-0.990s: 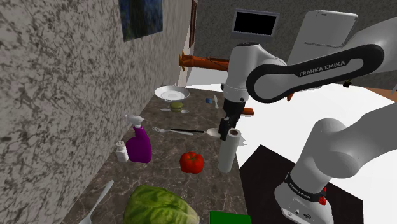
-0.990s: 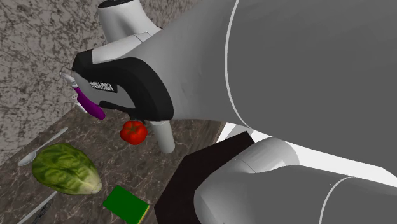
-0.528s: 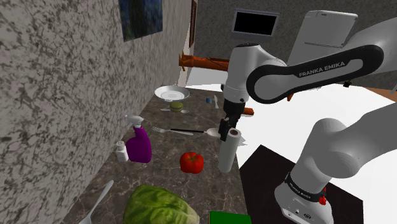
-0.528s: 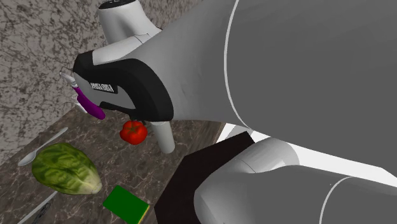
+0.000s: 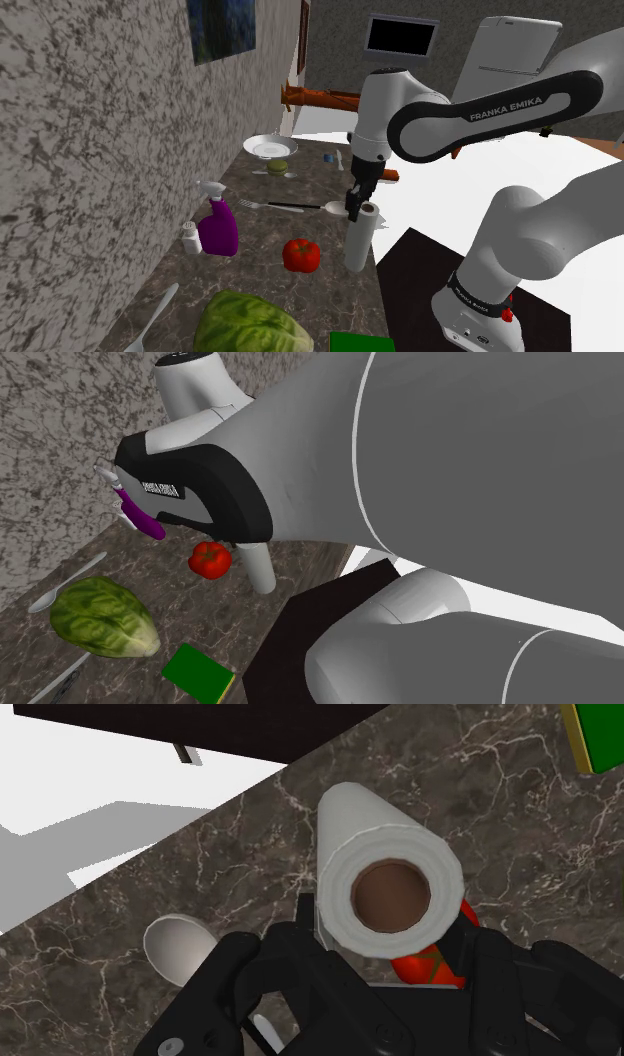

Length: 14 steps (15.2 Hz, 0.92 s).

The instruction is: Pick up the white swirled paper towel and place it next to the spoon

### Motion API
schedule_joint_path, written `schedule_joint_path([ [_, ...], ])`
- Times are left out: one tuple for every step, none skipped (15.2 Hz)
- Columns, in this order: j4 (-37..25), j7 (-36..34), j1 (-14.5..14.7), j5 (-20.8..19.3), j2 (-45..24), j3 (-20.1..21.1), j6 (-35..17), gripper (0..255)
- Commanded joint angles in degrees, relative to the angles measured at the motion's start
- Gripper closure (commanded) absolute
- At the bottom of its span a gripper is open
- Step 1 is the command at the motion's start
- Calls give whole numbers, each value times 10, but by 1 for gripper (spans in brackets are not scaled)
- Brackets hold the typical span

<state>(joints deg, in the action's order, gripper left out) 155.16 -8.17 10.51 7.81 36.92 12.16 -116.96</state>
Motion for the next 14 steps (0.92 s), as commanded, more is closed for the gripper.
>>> schedule_joint_path([
  [0,0,0,0,0,0,0,255],
  [0,0,0,0,0,0,0,255],
  [-6,0,0,-1,4,-1,9,255],
  [-11,0,0,-1,7,-2,18,255],
  [-17,0,-1,-2,10,-3,27,255],
  [-23,0,-1,-3,12,-4,36,255],
  [-30,0,-1,-4,15,-5,44,255],
  [-36,0,-1,-4,17,-6,53,255],
  [-42,0,-2,-5,19,-7,62,255],
  [-49,0,-2,-6,21,-8,70,255],
  [-55,0,-2,-7,23,-9,79,255],
  [-62,0,-2,-7,25,-10,87,255],
  [-69,0,-3,-8,26,-11,95,255],
  [-76,0,-3,-9,28,-12,103,255],
])
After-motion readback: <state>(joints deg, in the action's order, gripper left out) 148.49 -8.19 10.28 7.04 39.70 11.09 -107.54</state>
